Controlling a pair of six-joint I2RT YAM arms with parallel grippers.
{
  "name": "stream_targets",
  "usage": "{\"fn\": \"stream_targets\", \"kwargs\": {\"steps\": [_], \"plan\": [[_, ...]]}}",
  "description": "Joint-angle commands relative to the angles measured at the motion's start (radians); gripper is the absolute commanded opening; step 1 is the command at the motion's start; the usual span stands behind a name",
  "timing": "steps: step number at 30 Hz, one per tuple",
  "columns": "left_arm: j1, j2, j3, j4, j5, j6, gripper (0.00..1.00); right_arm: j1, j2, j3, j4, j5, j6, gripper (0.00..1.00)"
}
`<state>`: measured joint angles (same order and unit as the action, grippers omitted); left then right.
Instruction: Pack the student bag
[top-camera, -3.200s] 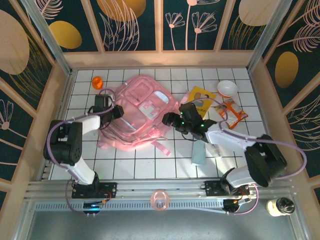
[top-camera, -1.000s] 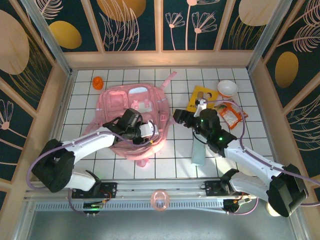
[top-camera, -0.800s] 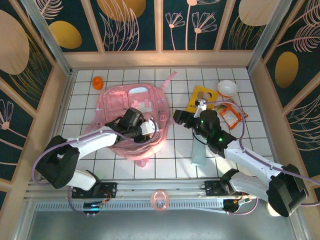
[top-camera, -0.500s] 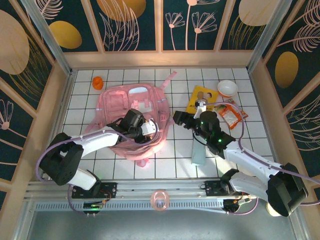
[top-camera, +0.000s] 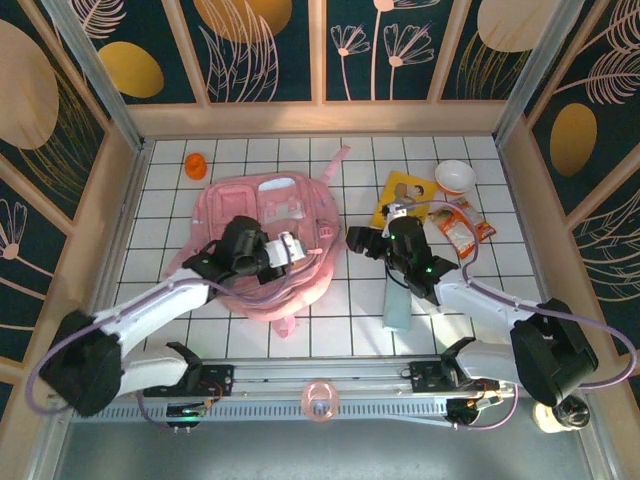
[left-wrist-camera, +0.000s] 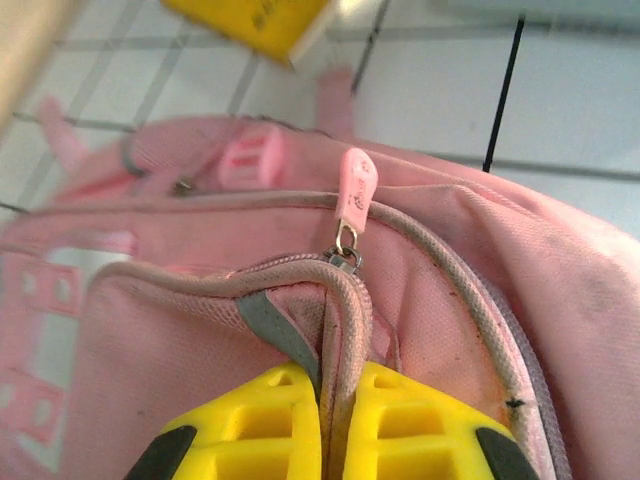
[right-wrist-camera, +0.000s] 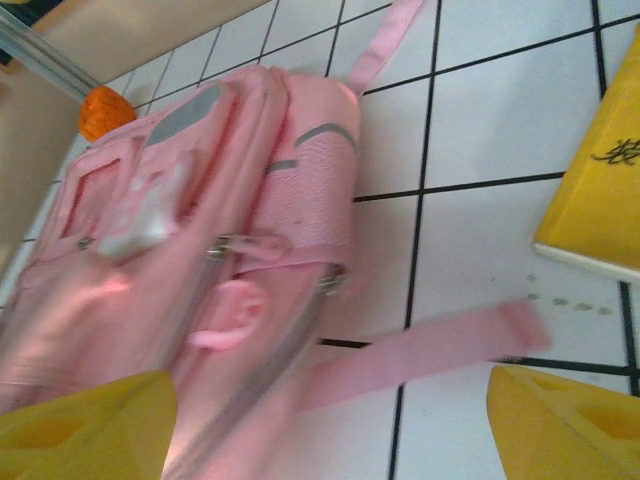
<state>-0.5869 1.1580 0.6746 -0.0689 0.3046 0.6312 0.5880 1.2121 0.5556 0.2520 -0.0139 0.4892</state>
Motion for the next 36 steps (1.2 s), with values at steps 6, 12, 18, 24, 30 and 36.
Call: {"fn": "stream_targets", "kwargs": {"steps": [6,12,18,24,30,36], "plan": [[0.186,-0.136,0.128,-0.076,0.344,0.078,0.0,-0.083,0.009,-0.042,0.171,-0.313,-0.348,0.8],[0.234,-0.153,0.176,-0.1,0.42,0.1,0.0,-0.083,0.041,-0.071,0.218,-0.431,-0.575,0.78],[0.236,-0.175,0.187,-0.118,0.453,0.114,0.0,-0.083,0.14,-0.026,0.229,-0.497,-0.695,0.74],[0.236,-0.222,0.157,-0.086,0.462,0.11,0.0,-0.089,0.249,0.003,0.32,-0.536,-0.747,0.71],[0.236,-0.228,0.148,-0.08,0.461,0.116,0.0,-0.096,0.304,0.052,0.348,-0.622,-0.768,0.71],[0.236,-0.23,0.116,-0.047,0.435,0.114,0.0,-0.126,0.26,0.048,0.319,-0.711,-0.775,0.62]]}}
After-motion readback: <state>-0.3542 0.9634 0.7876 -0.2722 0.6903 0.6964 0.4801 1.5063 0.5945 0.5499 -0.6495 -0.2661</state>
